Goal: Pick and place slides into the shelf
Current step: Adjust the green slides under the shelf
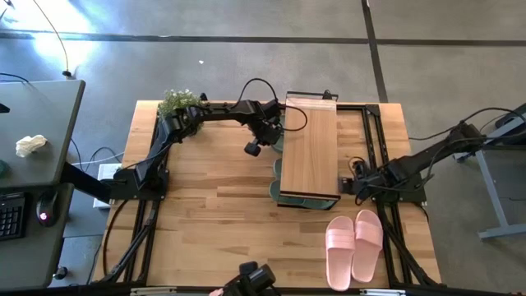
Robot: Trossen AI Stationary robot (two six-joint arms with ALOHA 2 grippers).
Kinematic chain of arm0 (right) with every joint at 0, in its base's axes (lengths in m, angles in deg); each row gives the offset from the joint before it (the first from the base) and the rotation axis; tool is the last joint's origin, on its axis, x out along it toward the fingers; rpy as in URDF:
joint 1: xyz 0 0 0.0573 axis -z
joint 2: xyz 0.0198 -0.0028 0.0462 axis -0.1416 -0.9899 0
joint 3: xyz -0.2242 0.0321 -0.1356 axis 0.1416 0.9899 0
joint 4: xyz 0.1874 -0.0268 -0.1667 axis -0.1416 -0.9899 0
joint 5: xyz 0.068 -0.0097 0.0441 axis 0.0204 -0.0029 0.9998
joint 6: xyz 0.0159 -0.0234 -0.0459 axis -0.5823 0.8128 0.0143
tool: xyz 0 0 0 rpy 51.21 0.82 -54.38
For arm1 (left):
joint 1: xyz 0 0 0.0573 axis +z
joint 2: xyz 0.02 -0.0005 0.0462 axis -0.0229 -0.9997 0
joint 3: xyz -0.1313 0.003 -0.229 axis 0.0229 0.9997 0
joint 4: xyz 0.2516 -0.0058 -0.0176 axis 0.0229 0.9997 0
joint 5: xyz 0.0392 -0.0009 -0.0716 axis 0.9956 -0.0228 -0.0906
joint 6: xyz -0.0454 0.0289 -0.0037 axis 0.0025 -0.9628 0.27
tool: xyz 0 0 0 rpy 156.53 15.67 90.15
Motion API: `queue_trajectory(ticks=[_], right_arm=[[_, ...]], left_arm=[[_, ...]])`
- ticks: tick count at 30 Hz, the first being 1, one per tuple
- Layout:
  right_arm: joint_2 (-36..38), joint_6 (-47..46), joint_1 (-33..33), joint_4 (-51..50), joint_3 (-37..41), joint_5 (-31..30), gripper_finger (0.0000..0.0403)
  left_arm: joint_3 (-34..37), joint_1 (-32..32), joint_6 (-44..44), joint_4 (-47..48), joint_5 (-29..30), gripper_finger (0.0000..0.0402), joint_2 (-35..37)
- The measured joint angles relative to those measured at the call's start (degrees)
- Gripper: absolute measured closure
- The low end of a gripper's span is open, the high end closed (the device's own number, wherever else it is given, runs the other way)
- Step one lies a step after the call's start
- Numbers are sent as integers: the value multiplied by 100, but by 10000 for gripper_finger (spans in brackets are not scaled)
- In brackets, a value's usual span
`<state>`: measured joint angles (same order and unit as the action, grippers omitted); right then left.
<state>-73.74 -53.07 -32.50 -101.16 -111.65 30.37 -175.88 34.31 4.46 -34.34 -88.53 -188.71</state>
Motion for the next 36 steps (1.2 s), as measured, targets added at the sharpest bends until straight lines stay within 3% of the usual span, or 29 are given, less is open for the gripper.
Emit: queue_trajectory(ticks=[3, 11, 22, 26, 36], right_arm=[[138, -428, 0, 471, 461, -283, 403], [126, -1358, 68, -68, 778, -670, 403], [122, -1238, 851, 1266, 1519, -816, 403], [91, -1042, 1054, 1348, 1491, -1076, 403], [80, -669, 1373, 2111, 1640, -1049, 403]], left_arm=[[0, 0, -4, 88, -8, 401, 5], [0, -2, -7, 112, 14, 401, 5], [0, 0, -6, 115, 33, 401, 5], [0, -2, -6, 115, 33, 401, 5], [0, -2, 53, 76, 36, 401, 5]])
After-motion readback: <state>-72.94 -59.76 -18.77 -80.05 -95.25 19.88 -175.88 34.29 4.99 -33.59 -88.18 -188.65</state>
